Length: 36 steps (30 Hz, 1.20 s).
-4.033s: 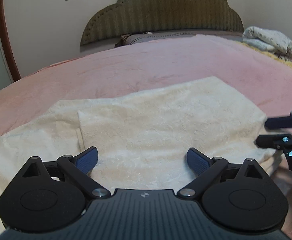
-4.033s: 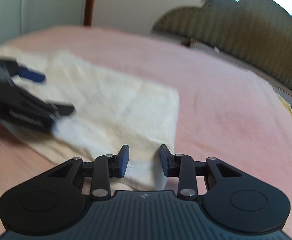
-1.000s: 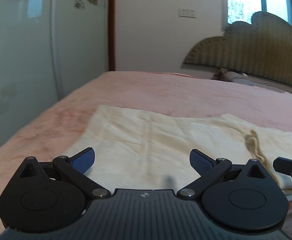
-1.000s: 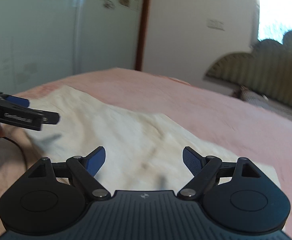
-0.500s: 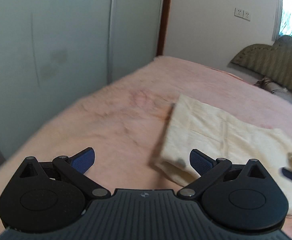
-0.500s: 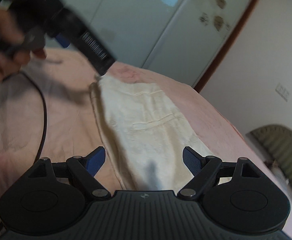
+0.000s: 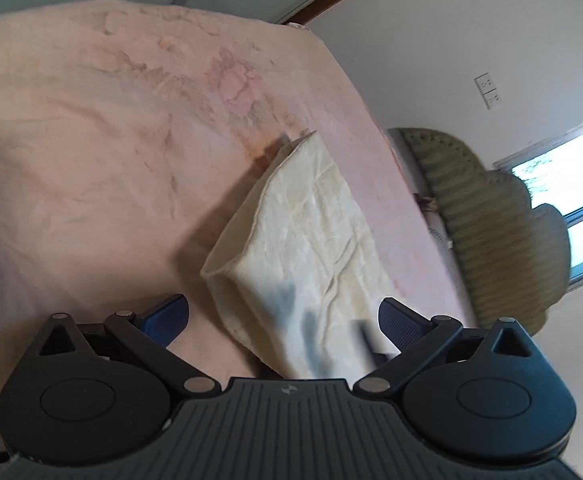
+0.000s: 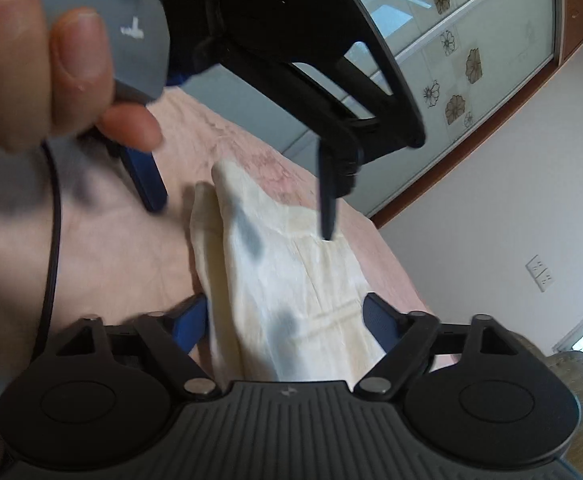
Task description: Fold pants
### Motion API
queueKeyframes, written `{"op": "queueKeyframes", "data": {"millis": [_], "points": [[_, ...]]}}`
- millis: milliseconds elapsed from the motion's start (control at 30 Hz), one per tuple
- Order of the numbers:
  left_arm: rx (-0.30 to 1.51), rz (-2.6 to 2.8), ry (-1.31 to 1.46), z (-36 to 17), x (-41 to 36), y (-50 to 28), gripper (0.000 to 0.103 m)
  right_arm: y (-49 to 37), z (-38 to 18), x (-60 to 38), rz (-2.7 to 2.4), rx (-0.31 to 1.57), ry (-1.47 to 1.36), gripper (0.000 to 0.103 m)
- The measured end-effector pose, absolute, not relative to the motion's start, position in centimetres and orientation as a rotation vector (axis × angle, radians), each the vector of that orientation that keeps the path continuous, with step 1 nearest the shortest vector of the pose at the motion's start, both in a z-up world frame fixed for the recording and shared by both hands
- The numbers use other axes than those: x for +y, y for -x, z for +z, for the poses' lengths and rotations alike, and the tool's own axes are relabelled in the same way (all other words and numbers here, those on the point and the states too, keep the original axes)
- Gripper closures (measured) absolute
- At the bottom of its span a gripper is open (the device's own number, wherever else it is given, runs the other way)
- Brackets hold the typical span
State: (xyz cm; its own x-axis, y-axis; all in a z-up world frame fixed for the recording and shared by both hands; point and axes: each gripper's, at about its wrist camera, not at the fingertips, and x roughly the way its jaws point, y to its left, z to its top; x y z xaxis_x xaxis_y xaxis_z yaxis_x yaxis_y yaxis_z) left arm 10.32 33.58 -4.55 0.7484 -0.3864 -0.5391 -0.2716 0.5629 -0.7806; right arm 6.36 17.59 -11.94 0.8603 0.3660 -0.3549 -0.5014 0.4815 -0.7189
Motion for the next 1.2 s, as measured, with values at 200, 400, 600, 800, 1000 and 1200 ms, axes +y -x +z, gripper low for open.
{"op": "queueKeyframes", "data": {"millis": [200,400,600,800,1000,1200], "points": [[0.751,-0.164,1.139,-5.8,34.3,-12.5,0.001,-7.4,-12.2,18.9,0.609,0.206,0.933,0.087],[0.744,-0.234,1.208,-6.8,34.7,-16.0,0.000,-10.1,-7.4,15.1,0.695,0.326,0.567,0.090],[0.774,-0.264,1.155,-6.6,34.3,-18.8,0.012,-11.1,-6.4,12.6,0.788,0.427,0.437,0.090],[0.810,-0.153,1.002,-6.6,34.0,-18.7,0.075,-12.6,-3.2,6.5,0.893,0.492,0.086,0.090],[0.778,-0.107,0.931,-6.2,33.5,-17.4,0.090,-17.5,-7.7,4.3,0.610,0.719,0.107,0.090],[0.649,-0.105,0.736,-1.1,29.6,-14.7,0.091,-15.6,-6.8,3.7,0.616,0.605,0.086,0.089]]}}
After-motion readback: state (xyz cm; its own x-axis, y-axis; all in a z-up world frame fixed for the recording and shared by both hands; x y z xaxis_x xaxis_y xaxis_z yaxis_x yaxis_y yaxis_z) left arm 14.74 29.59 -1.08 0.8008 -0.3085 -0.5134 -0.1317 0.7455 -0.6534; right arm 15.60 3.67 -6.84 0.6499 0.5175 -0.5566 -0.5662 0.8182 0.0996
